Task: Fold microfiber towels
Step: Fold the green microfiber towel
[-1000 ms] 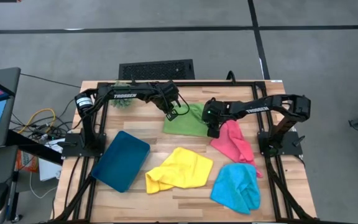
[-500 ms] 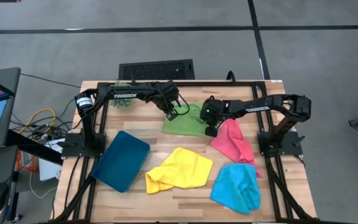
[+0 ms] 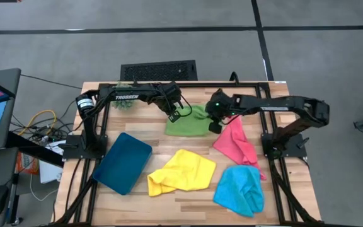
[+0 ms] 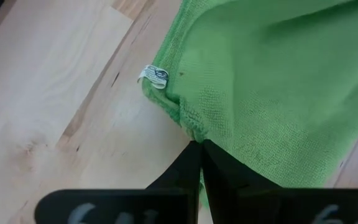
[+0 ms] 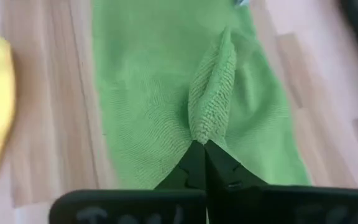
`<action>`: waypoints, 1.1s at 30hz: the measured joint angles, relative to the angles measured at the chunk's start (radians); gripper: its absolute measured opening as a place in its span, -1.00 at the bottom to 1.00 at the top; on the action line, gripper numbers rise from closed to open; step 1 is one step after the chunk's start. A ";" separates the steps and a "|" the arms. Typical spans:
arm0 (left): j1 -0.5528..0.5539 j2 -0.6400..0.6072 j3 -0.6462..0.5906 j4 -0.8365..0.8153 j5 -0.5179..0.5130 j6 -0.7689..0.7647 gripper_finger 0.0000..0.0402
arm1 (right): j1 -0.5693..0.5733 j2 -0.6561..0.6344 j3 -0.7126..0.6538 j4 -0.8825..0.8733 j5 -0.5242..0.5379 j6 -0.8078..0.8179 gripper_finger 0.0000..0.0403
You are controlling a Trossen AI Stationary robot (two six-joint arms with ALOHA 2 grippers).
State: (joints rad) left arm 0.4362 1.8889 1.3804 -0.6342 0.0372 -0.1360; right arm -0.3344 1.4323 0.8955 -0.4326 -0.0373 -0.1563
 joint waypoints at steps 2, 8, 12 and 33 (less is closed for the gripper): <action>0.000 0.000 0.000 -0.002 0.000 0.000 -0.98 | -0.009 -0.042 0.001 -0.004 -0.006 0.018 -0.98; 0.000 0.000 0.000 -0.004 0.008 -0.017 -0.98 | -0.030 -0.159 -0.001 -0.006 -0.018 0.079 -0.93; 0.000 0.000 0.000 -0.015 0.007 -0.018 -0.98 | -0.036 -0.231 -0.001 0.022 -0.020 0.097 -0.91; -0.002 -0.047 0.002 -0.026 0.040 -0.042 -0.98 | -0.144 -0.480 -0.001 0.010 -0.017 0.220 -0.94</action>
State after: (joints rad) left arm 0.4345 1.8422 1.3821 -0.6600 0.0774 -0.1782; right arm -0.4782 0.9524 0.8948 -0.4227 -0.0540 0.0634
